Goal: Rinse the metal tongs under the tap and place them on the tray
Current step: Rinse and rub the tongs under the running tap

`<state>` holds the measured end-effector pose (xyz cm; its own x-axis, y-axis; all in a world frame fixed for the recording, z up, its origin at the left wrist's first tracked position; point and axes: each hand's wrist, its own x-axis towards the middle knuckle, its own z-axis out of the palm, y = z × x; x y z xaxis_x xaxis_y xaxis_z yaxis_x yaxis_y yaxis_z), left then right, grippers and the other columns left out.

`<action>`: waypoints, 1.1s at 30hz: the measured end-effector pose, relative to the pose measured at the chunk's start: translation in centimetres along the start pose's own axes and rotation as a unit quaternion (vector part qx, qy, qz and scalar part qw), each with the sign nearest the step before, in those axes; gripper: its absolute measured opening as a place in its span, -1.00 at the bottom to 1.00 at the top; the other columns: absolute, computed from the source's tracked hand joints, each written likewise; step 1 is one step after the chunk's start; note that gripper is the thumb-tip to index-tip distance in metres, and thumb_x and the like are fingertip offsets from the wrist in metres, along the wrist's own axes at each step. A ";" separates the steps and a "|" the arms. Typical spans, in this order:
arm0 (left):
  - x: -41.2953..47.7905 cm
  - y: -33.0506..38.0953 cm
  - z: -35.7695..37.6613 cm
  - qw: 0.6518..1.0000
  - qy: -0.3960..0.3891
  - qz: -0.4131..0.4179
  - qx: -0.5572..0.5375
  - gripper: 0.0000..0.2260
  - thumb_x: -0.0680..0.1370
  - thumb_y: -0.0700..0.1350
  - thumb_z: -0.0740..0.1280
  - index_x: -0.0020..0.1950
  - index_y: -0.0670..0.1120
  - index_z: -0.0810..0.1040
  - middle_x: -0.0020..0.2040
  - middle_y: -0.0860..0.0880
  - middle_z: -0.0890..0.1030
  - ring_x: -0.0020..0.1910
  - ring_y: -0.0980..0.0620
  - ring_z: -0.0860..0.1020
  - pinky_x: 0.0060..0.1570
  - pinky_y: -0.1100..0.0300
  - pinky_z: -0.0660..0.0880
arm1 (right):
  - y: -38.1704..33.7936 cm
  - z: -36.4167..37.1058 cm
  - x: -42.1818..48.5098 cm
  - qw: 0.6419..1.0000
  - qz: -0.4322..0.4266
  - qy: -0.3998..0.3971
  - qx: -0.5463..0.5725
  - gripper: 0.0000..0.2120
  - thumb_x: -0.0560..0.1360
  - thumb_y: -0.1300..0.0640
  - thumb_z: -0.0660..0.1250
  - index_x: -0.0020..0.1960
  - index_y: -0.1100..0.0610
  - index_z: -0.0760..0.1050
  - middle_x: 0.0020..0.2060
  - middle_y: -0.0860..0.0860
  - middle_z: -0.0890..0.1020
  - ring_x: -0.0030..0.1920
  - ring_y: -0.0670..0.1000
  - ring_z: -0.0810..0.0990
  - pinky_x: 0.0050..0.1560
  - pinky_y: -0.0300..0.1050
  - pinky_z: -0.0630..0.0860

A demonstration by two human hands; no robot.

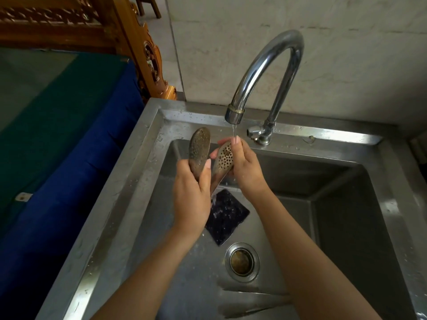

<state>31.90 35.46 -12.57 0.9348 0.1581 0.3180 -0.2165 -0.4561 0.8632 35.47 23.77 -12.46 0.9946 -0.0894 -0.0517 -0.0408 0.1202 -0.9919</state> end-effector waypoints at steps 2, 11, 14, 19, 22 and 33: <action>0.1 0.1 -0.6 1.000 0.000 0.019 0.014 -0.63 0.49 0.27 0.08 -0.05 -0.04 0.33 -0.24 -0.04 0.57 -0.28 0.08 0.60 -0.33 0.16 0.59 | 0.0 -0.1 0.1 0.999 0.016 -0.034 -0.008 -0.88 0.57 0.00 0.19 0.01 0.02 0.45 -0.17 0.02 0.65 -0.17 0.08 0.63 -0.18 -0.09 0.59; -0.7 0.8 -0.4 1.000 -0.007 -0.009 -0.002 -0.57 0.45 0.28 0.07 -0.04 -0.08 0.34 -0.26 -0.05 0.58 -0.31 0.08 0.59 -0.39 0.27 0.55 | 1.1 0.8 0.6 0.986 0.046 0.076 -0.145 -0.76 0.44 0.10 0.41 0.03 0.08 0.41 -0.19 -0.08 0.54 -0.20 -0.15 0.53 -0.17 -0.26 0.53; -1.4 1.4 0.2 1.000 0.000 -0.009 0.013 -0.66 0.48 0.21 0.11 -0.14 -0.07 0.34 -0.37 0.07 0.46 -0.41 0.16 0.49 -0.43 0.40 0.43 | 1.5 1.9 0.2 0.958 0.002 0.218 -0.186 -0.78 0.59 0.02 0.17 -0.18 0.10 0.40 -0.41 -0.10 0.47 -0.41 -0.20 0.42 -0.38 -0.44 0.38; -3.1 0.8 0.2 0.998 -0.004 -0.019 0.068 -0.80 0.53 0.00 0.22 -0.20 -0.07 0.30 -0.40 0.12 0.37 -0.47 0.17 0.41 -0.48 0.42 0.35 | 1.4 3.1 -0.2 0.944 0.006 0.298 -0.138 -0.50 0.63 -0.05 -0.01 -0.47 0.05 0.24 -0.57 -0.07 0.35 -0.59 -0.16 0.36 -0.56 -0.40 0.27; -2.8 0.4 0.1 0.996 0.002 -0.018 0.087 -0.81 0.55 -0.04 0.21 -0.17 -0.09 0.28 -0.39 0.08 0.42 -0.46 0.12 0.43 -0.50 0.40 0.33 | 1.4 2.4 -0.2 0.955 -0.005 0.228 -0.189 -0.58 0.61 -0.01 0.10 -0.41 0.05 0.28 -0.53 -0.10 0.36 -0.57 -0.18 0.36 -0.53 -0.39 0.27; -2.3 0.6 0.4 0.994 -0.006 0.018 0.111 -0.81 0.55 -0.01 0.19 -0.16 -0.09 0.27 -0.42 0.11 0.41 -0.50 0.24 0.38 -0.48 0.50 0.34 | 0.5 0.0 0.7 0.977 0.088 0.112 -0.160 -0.86 0.47 0.05 0.37 -0.20 0.10 0.51 -0.31 0.06 0.62 -0.34 -0.03 0.58 -0.26 -0.12 0.55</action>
<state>29.70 34.44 -12.92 0.9311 0.1295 0.3410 -0.1830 -0.6428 0.7438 36.13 23.79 -13.02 0.9253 -0.3132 -0.2141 -0.2735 -0.1595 -0.9486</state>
